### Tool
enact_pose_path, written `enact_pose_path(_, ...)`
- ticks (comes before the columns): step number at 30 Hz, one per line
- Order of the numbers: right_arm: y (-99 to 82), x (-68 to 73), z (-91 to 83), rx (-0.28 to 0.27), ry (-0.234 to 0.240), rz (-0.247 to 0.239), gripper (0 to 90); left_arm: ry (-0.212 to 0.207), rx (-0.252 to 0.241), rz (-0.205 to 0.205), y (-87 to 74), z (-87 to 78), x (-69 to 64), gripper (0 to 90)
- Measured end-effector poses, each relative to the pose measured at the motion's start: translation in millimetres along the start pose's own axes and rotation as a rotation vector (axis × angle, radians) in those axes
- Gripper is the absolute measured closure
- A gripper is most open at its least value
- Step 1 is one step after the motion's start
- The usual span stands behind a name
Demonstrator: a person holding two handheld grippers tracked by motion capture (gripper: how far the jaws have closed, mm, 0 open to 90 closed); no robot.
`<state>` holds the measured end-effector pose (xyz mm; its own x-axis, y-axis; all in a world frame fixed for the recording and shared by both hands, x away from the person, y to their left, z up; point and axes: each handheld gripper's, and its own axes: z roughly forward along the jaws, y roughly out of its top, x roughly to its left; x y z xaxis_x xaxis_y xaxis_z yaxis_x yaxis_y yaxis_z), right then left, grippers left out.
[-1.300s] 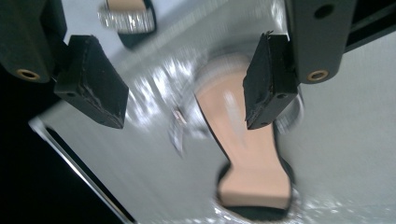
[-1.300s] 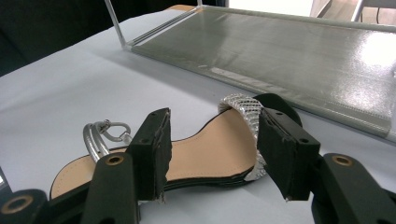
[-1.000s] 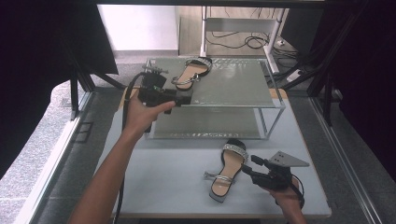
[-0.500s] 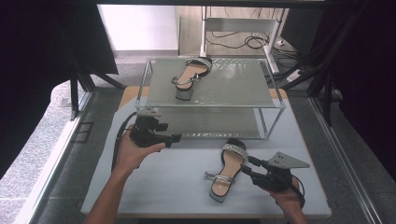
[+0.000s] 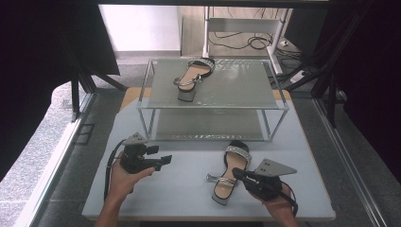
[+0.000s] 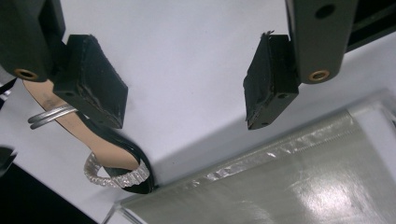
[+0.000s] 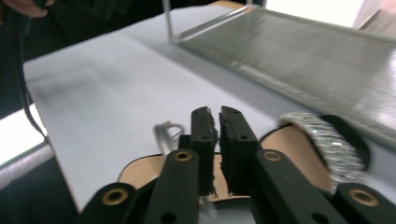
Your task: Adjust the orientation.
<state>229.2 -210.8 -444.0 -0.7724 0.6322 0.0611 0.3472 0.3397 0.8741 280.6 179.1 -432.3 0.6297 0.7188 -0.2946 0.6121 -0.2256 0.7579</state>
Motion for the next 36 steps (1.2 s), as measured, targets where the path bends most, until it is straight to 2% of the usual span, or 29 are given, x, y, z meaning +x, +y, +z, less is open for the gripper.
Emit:
enact_pose_path(1, 0.0, 0.0, 0.0, 0.000, 0.000, 0.000, 88.2, -0.010, -0.004, -0.014, -4.4, 0.4, 2.8, 30.5)
enact_pose_path(2, 1.3, 9.6, 8.9, 0.022, 0.013, -0.028, 89.4, -0.006, 0.033, -0.015, -8.8, 2.8, 7.5, 30.5)
enact_pose_path(3, 1.3, 9.6, 8.9, 0.022, 0.013, -0.028, 89.4, -0.006, 0.033, -0.015, -8.8, 2.8, 7.5, 30.4)
enact_pose_path(5, 3.0, 18.4, 18.0, 0.038, 0.033, -0.052, 89.9, 0.005, 0.038, -0.010, -12.0, 2.5, 8.5, 30.5)
enact_pose_path(7, 3.6, 27.1, 28.2, 0.056, 0.070, -0.057, 90.0, 0.001, 0.044, -0.017, -15.2, 4.6, 8.7, 30.5)
enact_pose_path(8, 2.8, 36.1, 39.6, 0.085, 0.098, -0.070, 90.0, 0.015, 0.059, -0.010, -18.4, 8.5, 6.8, 30.7)
enact_pose_path(9, 2.8, 36.1, 39.6, 0.085, 0.098, -0.070, 90.0, 0.015, 0.059, -0.010, -18.4, 8.5, 6.8, 30.8)
enact_pose_path(10, 1.2, 44.2, 50.3, 0.124, 0.097, -0.105, 90.0, 0.018, 0.076, -0.003, -20.3, 13.3, 5.5, 30.8)
enact_pose_path(12, 0.3, 46.9, 54.5, 0.141, 0.092, -0.116, 90.0, 0.024, 0.082, 0.000, -20.7, 15.7, 4.6, 30.8)
enact_pose_path(13, -1.7, 49.4, 60.9, 0.175, 0.068, -0.135, 90.0, 0.031, 0.090, 0.007, -21.1, 18.2, 3.5, 30.8)
enact_pose_path(14, -1.7, 49.4, 60.9, 0.175, 0.068, -0.135, 90.0, 0.037, 0.101, 0.016, -21.6, 20.7, 2.5, 30.8)
enact_pose_path(16, -4.9, 47.8, 65.4, 0.212, 0.041, -0.147, 89.3, 0.041, 0.121, 0.030, -22.5, 24.5, 1.5, 30.7)
enact_pose_path(17, -8.2, 42.6, 66.1, 0.201, 0.056, -0.118, 89.3, 0.052, 0.139, 0.033, -23.0, 25.8, 2.3, 30.4)
enact_pose_path(19, -8.3, 38.9, 65.0, 0.203, 0.077, -0.099, 89.8, 0.058, 0.138, 0.028, -23.4, 24.1, 4.4, 30.4)
enact_pose_path(22, -8.9, 38.2, 62.9, 0.210, 0.079, -0.108, 90.0, 0.055, 0.129, 0.009, -24.2, 20.5, 7.2, 30.4)
enact_pose_path(26, -10.7, 36.5, 57.6, 0.219, 0.091, -0.112, 90.0, 0.051, 0.132, 0.002, -26.2, 20.2, 6.9, 30.4)
enact_pose_path(33, -20.5, 25.4, 28.2, 0.273, 0.110, -0.105, 90.0, 0.040, 0.170, 0.010, -30.0, 28.7, 5.5, 30.1)
enact_pose_path(36, -26.9, 14.9, 14.2, 0.279, 0.121, -0.074, 90.0, 0.039, 0.174, 0.007, -30.7, 29.8, 5.1, 30.1)
